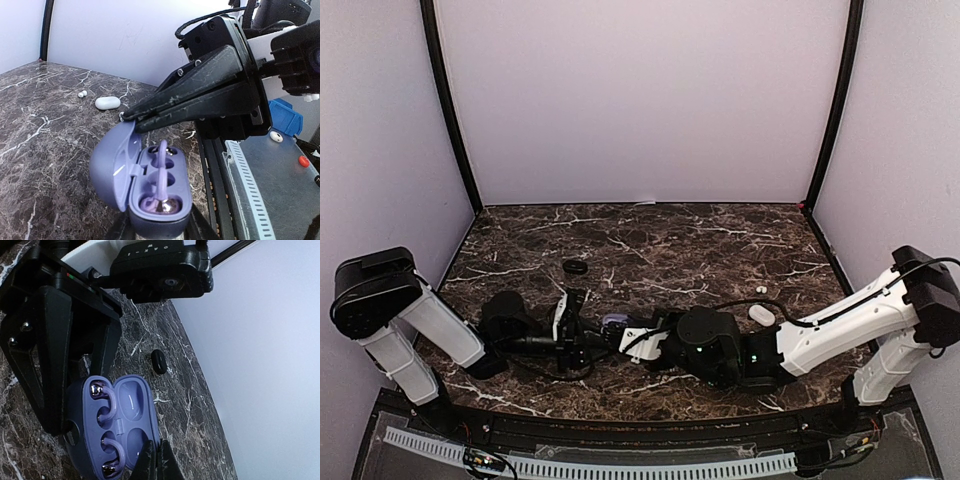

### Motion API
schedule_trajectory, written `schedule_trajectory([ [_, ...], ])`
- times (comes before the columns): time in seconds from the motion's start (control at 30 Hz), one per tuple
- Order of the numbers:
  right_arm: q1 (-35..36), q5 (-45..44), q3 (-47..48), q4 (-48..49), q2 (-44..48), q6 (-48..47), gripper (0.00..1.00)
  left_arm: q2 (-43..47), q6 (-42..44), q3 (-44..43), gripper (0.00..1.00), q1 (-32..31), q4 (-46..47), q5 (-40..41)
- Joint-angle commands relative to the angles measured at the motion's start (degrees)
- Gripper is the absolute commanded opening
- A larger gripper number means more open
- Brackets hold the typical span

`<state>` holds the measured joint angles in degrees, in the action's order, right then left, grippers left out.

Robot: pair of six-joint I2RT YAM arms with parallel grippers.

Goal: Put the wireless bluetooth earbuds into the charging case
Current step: Pass from the right arm to the left

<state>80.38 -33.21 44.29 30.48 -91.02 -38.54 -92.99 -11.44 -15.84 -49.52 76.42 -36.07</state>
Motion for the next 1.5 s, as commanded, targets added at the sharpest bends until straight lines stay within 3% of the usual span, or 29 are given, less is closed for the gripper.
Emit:
schedule_trajectory([
  [0.0, -0.2, 0.6, 1.9, 3.3, -1.9, 0.0, 0.0, 1.0, 0.9, -0.8, 0.33, -0.3, -0.8, -0.7],
  [0.17, -0.2, 0.7, 2.0, 3.2, -2.0, 0.1, 0.0, 1.6, 0.7, -0.4, 0.5, -0.3, -0.3, -0.8],
  [0.33, -0.2, 0.9, 2.3, 2.9, -2.4, 0.2, 0.0, 2.2, 0.8, 0.1, 0.52, -0.3, 1.2, -1.0],
  [0.87, -0.2, 0.6, 2.7, 2.2, -3.1, 0.1, 0.03, 3.1, 1.0, 1.0, 0.23, -0.2, 2.0, -1.1],
  [1.47, -0.3, 1.1, -0.1, 0.9, 2.1, 2.0, 0.27, 4.7, 2.0, 2.1, 0.2, -0.2, -0.4, 2.1],
])
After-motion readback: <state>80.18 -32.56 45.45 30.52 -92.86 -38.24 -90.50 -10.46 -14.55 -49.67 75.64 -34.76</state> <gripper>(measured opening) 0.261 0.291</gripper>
